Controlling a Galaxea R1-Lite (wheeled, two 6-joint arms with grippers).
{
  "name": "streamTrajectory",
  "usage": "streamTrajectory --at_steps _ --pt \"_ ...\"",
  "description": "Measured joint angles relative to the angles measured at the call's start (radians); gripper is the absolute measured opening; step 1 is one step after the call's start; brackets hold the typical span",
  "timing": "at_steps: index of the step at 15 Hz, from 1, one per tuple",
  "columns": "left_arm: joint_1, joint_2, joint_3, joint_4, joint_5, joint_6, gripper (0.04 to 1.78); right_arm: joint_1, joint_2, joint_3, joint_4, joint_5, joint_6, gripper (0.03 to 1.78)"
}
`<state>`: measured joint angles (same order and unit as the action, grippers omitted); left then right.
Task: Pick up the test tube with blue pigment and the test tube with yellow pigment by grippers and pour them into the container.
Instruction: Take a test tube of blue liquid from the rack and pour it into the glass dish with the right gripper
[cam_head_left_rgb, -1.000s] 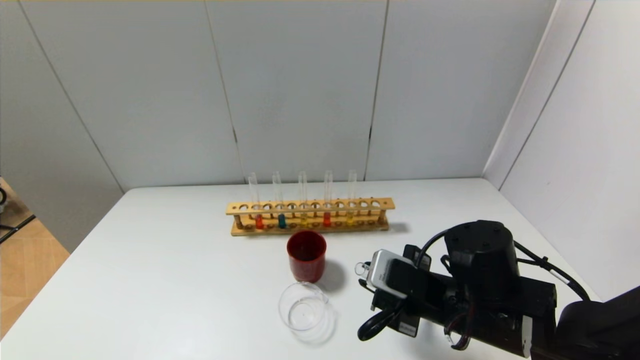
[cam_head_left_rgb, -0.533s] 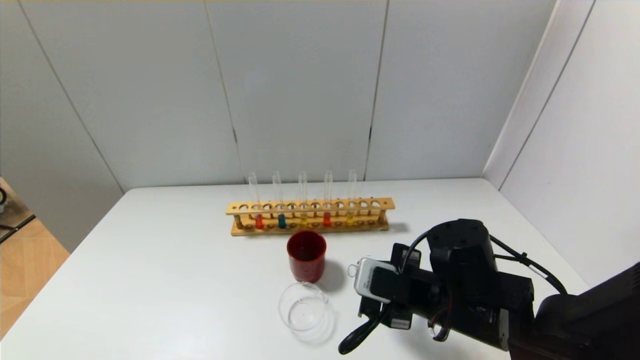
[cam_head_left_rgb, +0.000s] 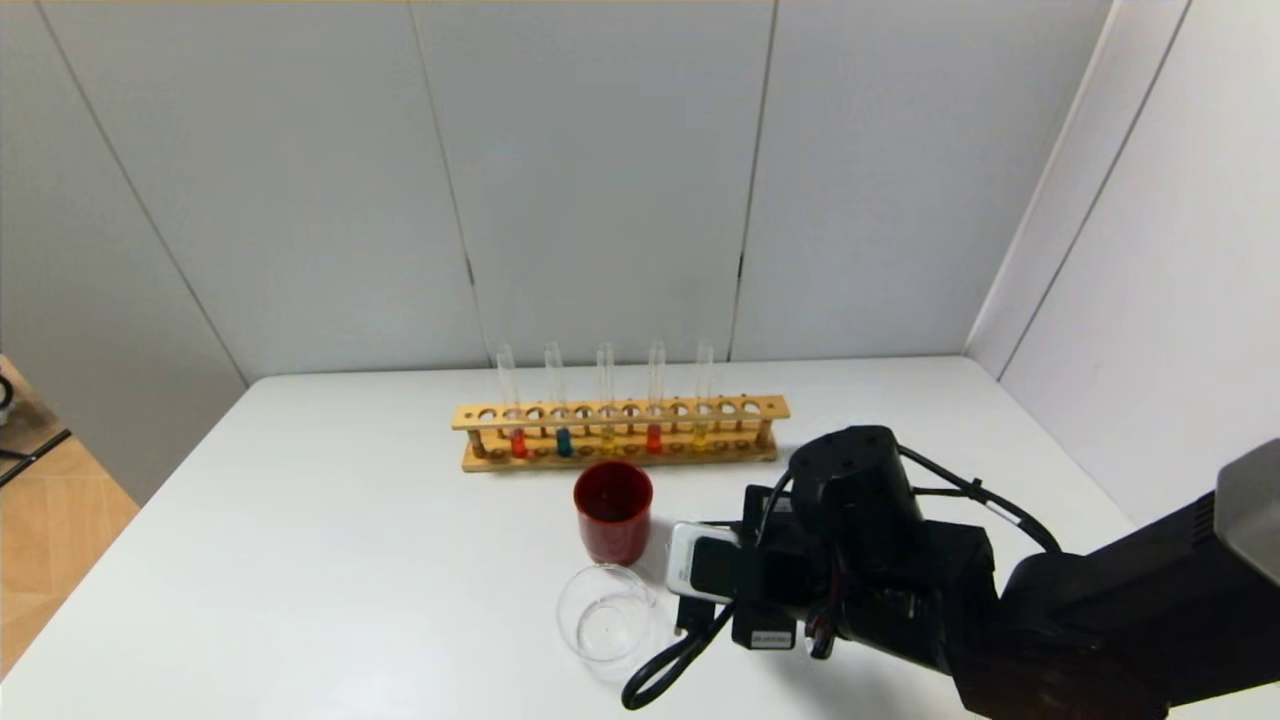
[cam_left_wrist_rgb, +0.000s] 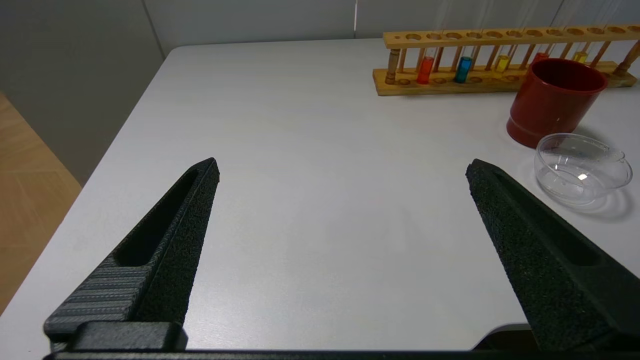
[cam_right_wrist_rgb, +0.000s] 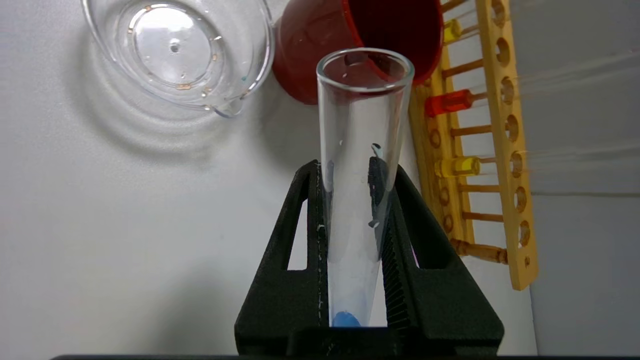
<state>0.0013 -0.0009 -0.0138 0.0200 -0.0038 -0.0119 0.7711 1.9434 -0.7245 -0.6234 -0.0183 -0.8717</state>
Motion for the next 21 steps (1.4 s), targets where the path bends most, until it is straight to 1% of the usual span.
streamTrajectory --at_steps 1,2,4,7,9,12,15,17,18,21 --pt "0.000 0.000 0.000 0.000 0.000 0.000 1.75 0.009 0.003 -0.021 0.027 -0.003 -0.008 0.39" --pt "0.000 0.000 0.000 0.000 0.000 0.000 1.75 0.019 0.008 -0.044 0.051 -0.019 -0.015 0.39" --pt "0.000 0.000 0.000 0.000 0.000 0.000 1.75 0.038 0.020 -0.075 0.091 -0.056 -0.039 0.39" --pt "0.000 0.000 0.000 0.000 0.000 0.000 1.75 0.059 0.044 -0.107 0.112 -0.109 -0.079 0.39" --pt "0.000 0.000 0.000 0.000 0.000 0.000 1.75 0.065 0.060 -0.124 0.118 -0.120 -0.103 0.39" --pt "0.000 0.000 0.000 0.000 0.000 0.000 1.75 0.073 0.070 -0.167 0.166 -0.126 -0.107 0.39" --pt "0.000 0.000 0.000 0.000 0.000 0.000 1.75 0.098 0.074 -0.223 0.254 -0.183 -0.138 0.39" --pt "0.000 0.000 0.000 0.000 0.000 0.000 1.75 0.113 0.076 -0.250 0.303 -0.227 -0.191 0.39" --pt "0.000 0.000 0.000 0.000 0.000 0.000 1.75 0.116 0.076 -0.255 0.316 -0.241 -0.216 0.39" --pt "0.000 0.000 0.000 0.000 0.000 0.000 1.75 0.118 0.085 -0.259 0.318 -0.245 -0.223 0.39"
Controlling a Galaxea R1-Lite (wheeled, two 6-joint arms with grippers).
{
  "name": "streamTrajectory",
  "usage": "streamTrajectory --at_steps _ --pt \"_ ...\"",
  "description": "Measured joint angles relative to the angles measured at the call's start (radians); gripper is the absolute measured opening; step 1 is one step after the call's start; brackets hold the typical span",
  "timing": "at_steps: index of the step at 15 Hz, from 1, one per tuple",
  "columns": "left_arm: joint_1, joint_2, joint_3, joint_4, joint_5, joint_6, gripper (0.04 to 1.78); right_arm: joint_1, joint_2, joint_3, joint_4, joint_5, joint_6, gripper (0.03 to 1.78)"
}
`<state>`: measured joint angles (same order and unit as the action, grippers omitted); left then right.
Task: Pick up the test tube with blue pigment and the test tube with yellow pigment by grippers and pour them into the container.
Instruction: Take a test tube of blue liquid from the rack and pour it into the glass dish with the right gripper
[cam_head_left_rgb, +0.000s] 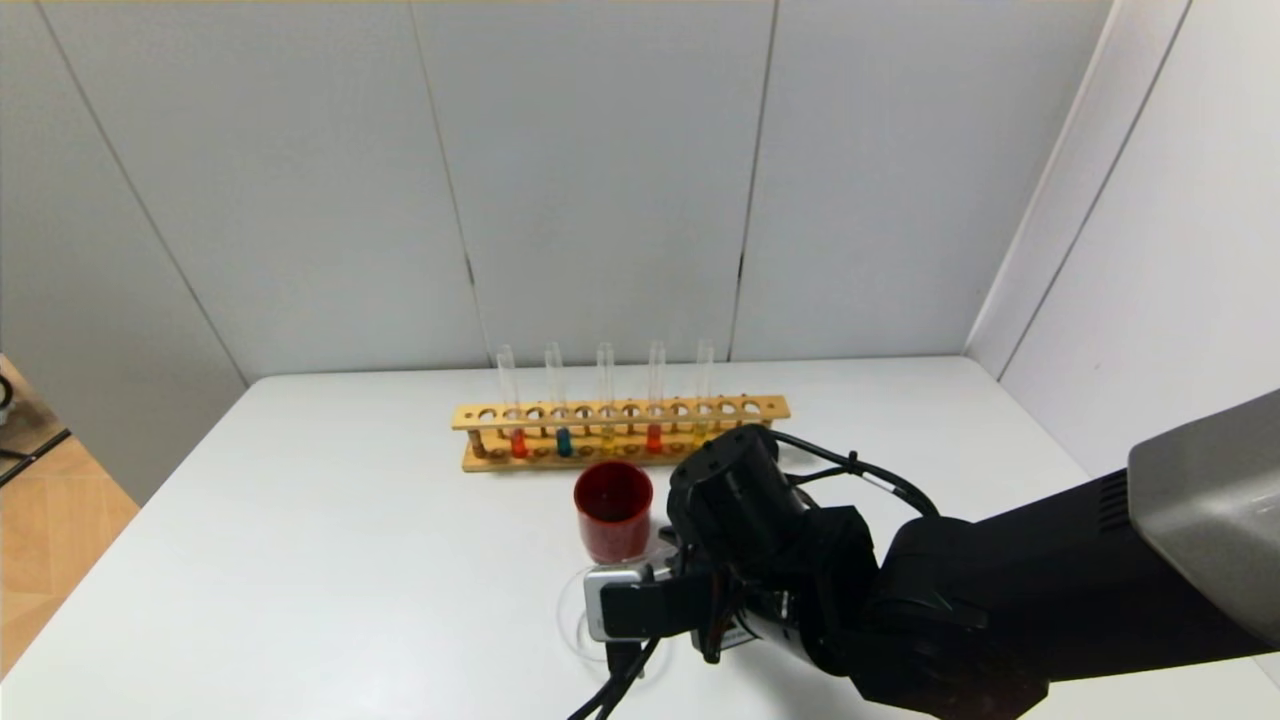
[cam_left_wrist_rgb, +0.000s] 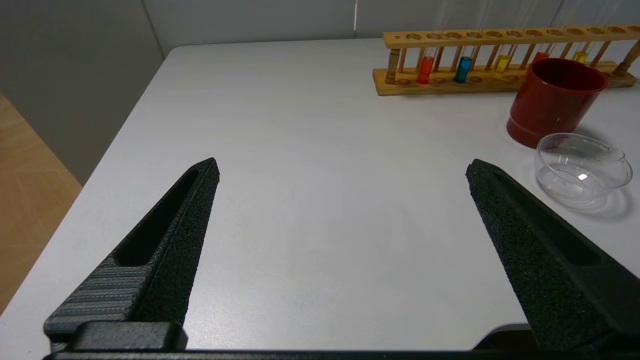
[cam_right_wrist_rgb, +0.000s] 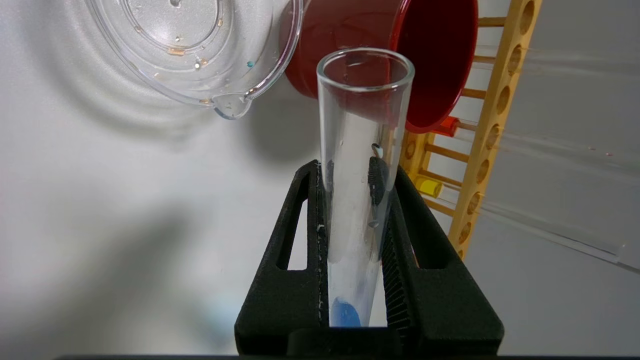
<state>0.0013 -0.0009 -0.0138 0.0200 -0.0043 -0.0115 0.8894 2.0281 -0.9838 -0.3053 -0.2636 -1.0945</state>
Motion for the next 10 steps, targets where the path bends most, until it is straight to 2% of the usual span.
streamTrajectory --at_steps 3,6,10 --pt "0.000 0.000 0.000 0.000 0.000 0.000 1.75 -0.006 0.014 -0.003 0.000 -0.003 -0.005 0.39" --pt "0.000 0.000 0.000 0.000 0.000 0.000 1.75 -0.009 0.021 -0.009 0.000 -0.046 -0.057 0.39" --pt "0.000 0.000 0.000 0.000 0.000 0.000 1.75 -0.004 0.024 -0.028 0.001 -0.061 -0.106 0.39"
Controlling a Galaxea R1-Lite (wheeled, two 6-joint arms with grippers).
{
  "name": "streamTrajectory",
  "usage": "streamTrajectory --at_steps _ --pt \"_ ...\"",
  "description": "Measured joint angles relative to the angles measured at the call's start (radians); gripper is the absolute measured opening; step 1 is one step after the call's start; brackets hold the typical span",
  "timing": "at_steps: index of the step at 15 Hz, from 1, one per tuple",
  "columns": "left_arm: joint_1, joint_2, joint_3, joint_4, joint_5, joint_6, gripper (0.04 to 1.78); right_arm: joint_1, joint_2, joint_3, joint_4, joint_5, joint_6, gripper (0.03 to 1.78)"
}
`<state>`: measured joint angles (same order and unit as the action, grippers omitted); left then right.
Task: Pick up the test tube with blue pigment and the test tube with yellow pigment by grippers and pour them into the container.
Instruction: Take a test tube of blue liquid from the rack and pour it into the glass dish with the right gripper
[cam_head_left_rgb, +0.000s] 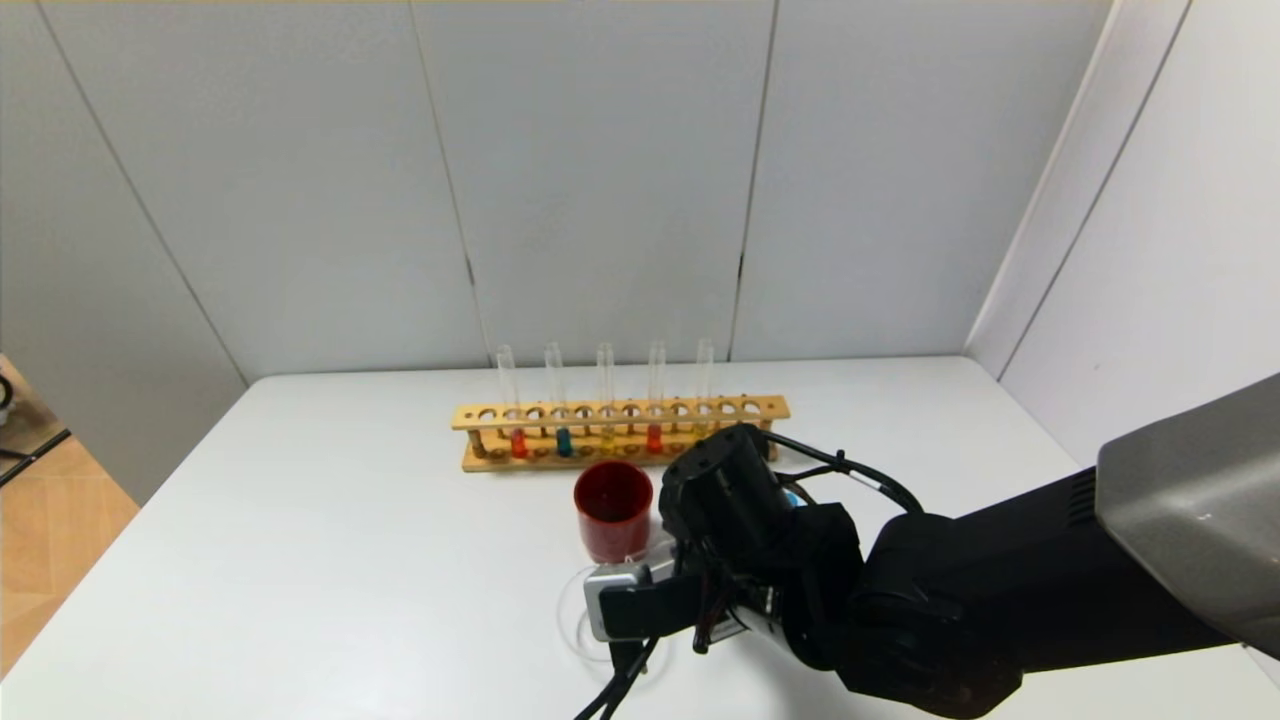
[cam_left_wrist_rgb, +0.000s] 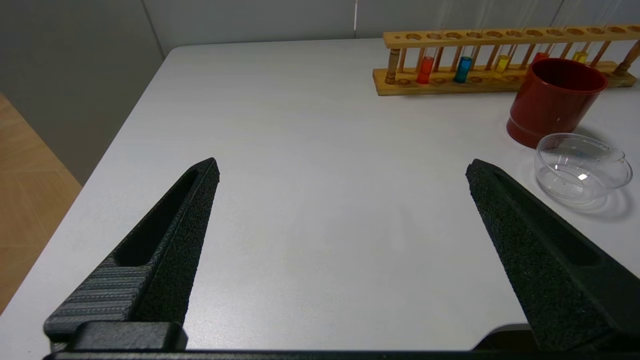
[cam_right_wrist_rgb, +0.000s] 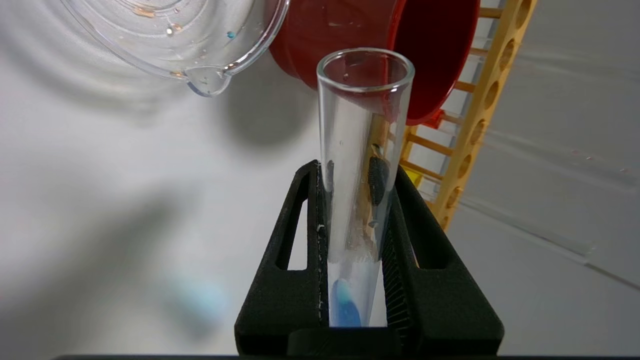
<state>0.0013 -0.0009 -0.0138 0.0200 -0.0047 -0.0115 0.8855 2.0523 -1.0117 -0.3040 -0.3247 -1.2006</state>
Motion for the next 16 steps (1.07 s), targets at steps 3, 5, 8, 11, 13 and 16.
streamTrajectory --at_steps 3,5,8,11,13,16 --pt "0.000 0.000 0.000 0.000 0.000 0.000 1.75 0.002 0.007 -0.024 0.001 -0.017 -0.043 0.39" --pt "0.000 0.000 0.000 0.000 0.001 0.000 1.75 0.005 0.013 -0.038 0.028 -0.023 -0.047 0.39" --pt "0.000 0.000 0.000 0.000 0.001 0.000 1.75 0.017 0.017 -0.067 0.090 -0.070 -0.072 0.39" --pt "0.000 0.000 0.000 0.000 0.000 0.000 1.75 0.021 0.026 -0.088 0.095 -0.073 -0.098 0.39" --pt "0.000 0.000 0.000 0.000 0.001 0.000 1.75 0.023 0.033 -0.100 0.096 -0.075 -0.106 0.39" --pt "0.000 0.000 0.000 0.000 0.001 0.000 1.75 0.027 0.041 -0.117 0.128 -0.079 -0.106 0.39"
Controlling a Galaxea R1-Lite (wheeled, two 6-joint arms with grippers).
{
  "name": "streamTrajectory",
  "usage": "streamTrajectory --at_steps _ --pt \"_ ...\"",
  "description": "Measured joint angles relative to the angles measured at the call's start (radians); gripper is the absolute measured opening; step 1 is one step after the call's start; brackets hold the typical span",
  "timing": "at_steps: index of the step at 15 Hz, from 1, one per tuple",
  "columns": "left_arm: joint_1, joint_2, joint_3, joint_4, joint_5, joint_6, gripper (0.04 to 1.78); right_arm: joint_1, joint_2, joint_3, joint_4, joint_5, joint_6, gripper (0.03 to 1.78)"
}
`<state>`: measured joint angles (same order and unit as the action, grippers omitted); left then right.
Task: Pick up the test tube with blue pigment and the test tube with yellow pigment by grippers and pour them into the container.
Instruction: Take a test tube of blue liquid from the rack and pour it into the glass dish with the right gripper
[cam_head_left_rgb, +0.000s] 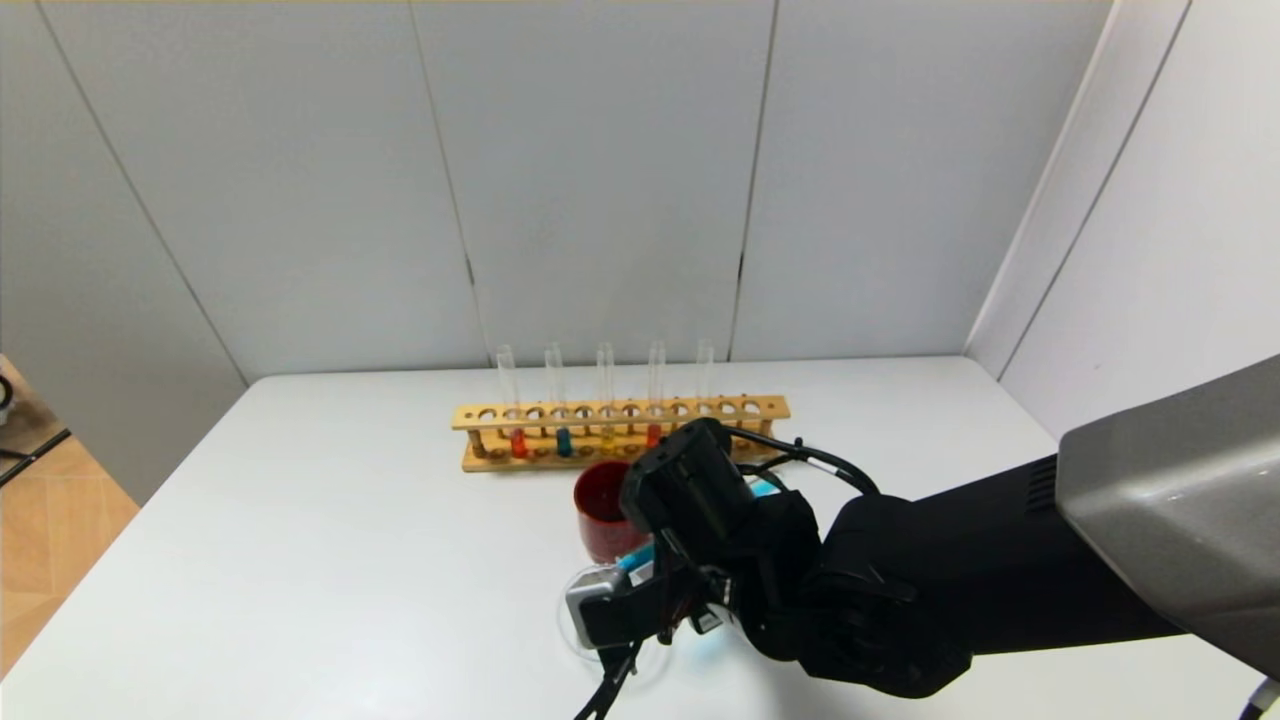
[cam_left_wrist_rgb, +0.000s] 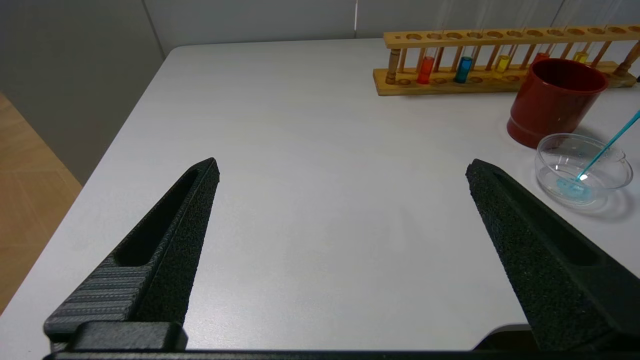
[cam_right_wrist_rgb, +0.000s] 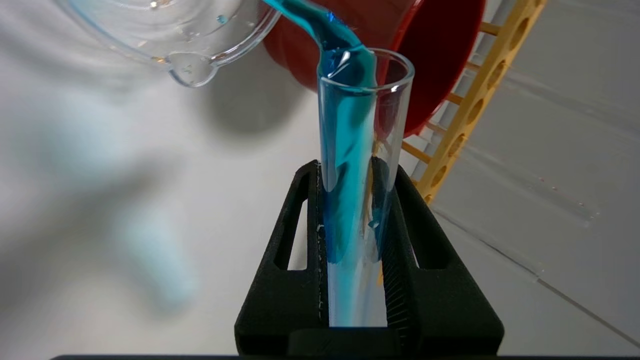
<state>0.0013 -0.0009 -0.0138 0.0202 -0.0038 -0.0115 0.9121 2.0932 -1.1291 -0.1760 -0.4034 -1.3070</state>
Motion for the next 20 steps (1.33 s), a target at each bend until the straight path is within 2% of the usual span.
streamTrajectory --at_steps 6,11,14,20 --pt "0.000 0.000 0.000 0.000 0.000 0.000 1.75 0.002 0.003 -0.009 0.017 -0.011 -0.001 0.39" --pt "0.000 0.000 0.000 0.000 0.000 0.000 1.75 0.003 0.003 -0.029 0.049 -0.029 -0.044 0.39" --pt "0.000 0.000 0.000 0.000 0.000 0.000 1.75 0.003 0.005 -0.048 0.049 -0.075 -0.090 0.39" --pt "0.000 0.000 0.000 0.000 0.000 0.000 1.75 0.023 0.016 -0.062 0.049 -0.110 -0.124 0.39"
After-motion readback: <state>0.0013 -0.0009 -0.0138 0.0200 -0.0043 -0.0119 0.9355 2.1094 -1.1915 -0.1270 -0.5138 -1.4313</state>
